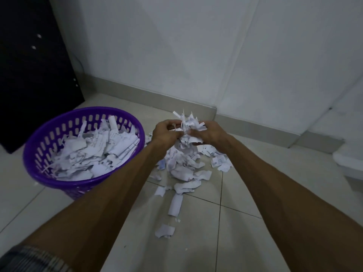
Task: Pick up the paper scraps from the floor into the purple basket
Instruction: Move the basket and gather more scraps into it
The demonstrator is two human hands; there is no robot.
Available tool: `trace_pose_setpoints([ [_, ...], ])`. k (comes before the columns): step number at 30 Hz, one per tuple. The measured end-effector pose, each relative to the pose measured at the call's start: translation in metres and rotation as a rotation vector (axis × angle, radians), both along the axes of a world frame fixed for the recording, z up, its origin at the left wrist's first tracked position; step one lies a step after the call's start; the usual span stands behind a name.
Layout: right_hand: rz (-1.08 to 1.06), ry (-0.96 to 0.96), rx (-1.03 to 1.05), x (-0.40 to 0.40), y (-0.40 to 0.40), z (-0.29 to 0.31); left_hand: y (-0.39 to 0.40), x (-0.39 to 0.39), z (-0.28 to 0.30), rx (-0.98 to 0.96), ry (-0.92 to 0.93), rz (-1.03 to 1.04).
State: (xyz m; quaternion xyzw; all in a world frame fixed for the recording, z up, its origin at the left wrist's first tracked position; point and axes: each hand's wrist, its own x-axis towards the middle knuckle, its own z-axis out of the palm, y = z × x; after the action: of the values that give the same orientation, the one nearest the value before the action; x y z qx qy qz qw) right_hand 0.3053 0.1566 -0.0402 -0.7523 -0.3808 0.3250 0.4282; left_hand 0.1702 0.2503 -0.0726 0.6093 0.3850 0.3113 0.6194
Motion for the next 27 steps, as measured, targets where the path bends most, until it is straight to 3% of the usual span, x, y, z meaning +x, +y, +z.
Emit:
trace_pose_setpoints([
  [6,0.039,0.216,0.134,-0.042,0.02,0.048,0.022,-0.047,0.051,0.021,-0.091,0.011],
  [13,0.145,0.332,0.167,-0.118,0.07,0.07,0.052,-0.138,0.08,-0.046,-0.173,0.136],
  [20,0.3,0.33,0.005,-0.179,0.104,0.069,0.062,-0.209,0.084,-0.118,-0.14,0.239],
  [27,0.385,0.133,-0.17,-0.2,0.106,0.065,0.071,-0.234,0.071,-0.084,0.011,0.352],
])
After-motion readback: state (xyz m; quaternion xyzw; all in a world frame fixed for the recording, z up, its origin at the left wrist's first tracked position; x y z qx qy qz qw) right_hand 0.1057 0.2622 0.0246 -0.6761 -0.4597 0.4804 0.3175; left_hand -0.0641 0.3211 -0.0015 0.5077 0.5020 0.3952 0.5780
